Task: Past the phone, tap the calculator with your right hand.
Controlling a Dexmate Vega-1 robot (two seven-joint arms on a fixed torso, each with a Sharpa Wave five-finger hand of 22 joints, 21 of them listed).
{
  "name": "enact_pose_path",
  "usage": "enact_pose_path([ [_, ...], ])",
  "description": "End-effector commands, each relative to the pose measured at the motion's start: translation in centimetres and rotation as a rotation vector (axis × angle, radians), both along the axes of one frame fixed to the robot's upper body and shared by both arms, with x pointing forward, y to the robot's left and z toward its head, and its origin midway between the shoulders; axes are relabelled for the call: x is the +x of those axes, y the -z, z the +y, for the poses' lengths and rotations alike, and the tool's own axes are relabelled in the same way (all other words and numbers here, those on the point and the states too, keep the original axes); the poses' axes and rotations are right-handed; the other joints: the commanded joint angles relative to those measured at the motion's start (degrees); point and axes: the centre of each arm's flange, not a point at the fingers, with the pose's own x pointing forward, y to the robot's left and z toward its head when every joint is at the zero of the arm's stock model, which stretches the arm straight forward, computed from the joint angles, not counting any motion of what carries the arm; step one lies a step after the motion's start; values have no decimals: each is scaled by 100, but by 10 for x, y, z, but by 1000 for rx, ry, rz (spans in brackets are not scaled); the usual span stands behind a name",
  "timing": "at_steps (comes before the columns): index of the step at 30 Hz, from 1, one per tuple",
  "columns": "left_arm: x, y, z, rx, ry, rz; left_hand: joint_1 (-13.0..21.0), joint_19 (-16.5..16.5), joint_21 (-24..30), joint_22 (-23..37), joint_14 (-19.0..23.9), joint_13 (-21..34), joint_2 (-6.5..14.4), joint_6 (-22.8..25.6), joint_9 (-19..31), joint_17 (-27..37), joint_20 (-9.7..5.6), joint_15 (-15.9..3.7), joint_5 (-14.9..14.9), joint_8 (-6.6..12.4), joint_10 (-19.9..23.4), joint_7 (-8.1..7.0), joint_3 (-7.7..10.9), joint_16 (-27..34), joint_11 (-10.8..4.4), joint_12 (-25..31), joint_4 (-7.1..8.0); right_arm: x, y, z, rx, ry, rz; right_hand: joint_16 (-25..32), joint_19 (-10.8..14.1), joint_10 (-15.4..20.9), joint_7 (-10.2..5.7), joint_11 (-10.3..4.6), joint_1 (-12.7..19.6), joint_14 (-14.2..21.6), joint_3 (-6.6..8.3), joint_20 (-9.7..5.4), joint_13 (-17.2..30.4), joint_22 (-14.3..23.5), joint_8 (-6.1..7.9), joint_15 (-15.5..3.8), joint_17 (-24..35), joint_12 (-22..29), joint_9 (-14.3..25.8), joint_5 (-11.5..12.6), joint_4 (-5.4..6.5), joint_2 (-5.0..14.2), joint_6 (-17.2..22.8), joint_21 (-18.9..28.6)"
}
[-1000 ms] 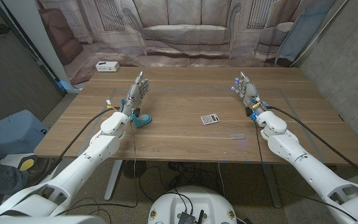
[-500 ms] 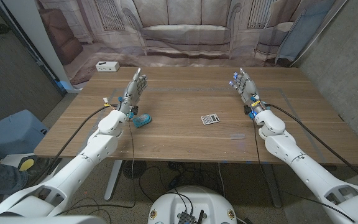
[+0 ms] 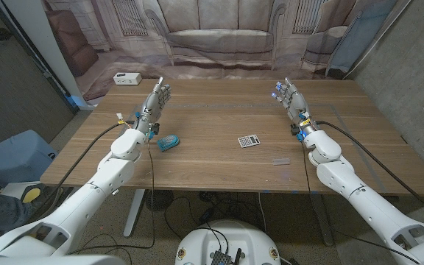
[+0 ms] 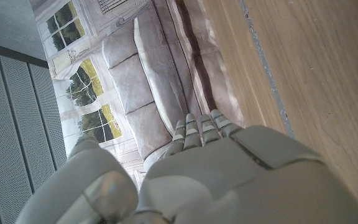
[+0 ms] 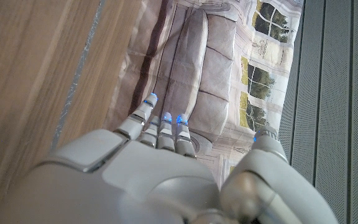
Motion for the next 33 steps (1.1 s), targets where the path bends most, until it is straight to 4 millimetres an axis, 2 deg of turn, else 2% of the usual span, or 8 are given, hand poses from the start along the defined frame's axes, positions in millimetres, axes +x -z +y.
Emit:
enact_pose_path([
  [1, -4, -5, 2, 27, 4, -11, 70, 43, -15, 9, 29, 6, 21, 40, 20, 19, -1, 7, 16, 21, 54, 23, 22, 31, -15, 37, -34, -25, 4, 1, -30, 10, -31, 35, 99, 86, -18, 25, 78, 65, 11, -2, 19, 6, 27, -6, 9, 32, 27, 11, -19, 23, 50, 27],
  [11, -3, -5, 6, 19, 34, 4, 82, 61, -37, 10, 63, -27, 31, 77, 20, 19, 9, 20, 11, 20, 85, 40, 22, 29, 13, 41, -47, -40, 7, 8, -56, -14, -36, 39, 116, 115, -6, 58, 75, 111, 5, 7, 19, 6, 23, 56, 13, 24, 28, 8, -15, 31, 84, 8],
  [23, 0, -6, 2, 10, 72, 17, 99, 213, -40, 11, 238, -92, 42, 205, 22, 20, 47, 0, 0, 37, 231, 62, 16, 61, 14, 79, -70, -46, 12, 8, -64, -81, -43, 29, 111, 138, 4, 74, 62, 119, -4, 29, 20, 6, 21, 80, 21, 12, 28, 4, -5, 40, 129, -21],
  [28, 0, -11, 2, 33, 52, 24, 101, 242, -50, 12, 281, -113, 43, 234, 23, 20, 73, 3, -3, 36, 275, 67, 11, 62, 7, 89, -77, -50, 14, 9, -61, -122, -47, 29, 111, 164, 1, 92, 58, 131, -6, 33, 20, 7, 26, 80, 23, 15, 28, 3, -1, 46, 160, -31],
  [33, -1, -21, 4, 33, 58, 2, 102, 250, -62, 13, 296, -127, 44, 264, 24, 20, 85, 5, -6, 39, 297, 72, 8, 58, 18, 93, -81, -59, 16, 13, -53, -87, -57, 27, 126, 205, 12, 94, 56, 147, -8, 36, 21, 7, 31, 82, 26, 19, 28, 2, 2, 54, 203, -40],
])
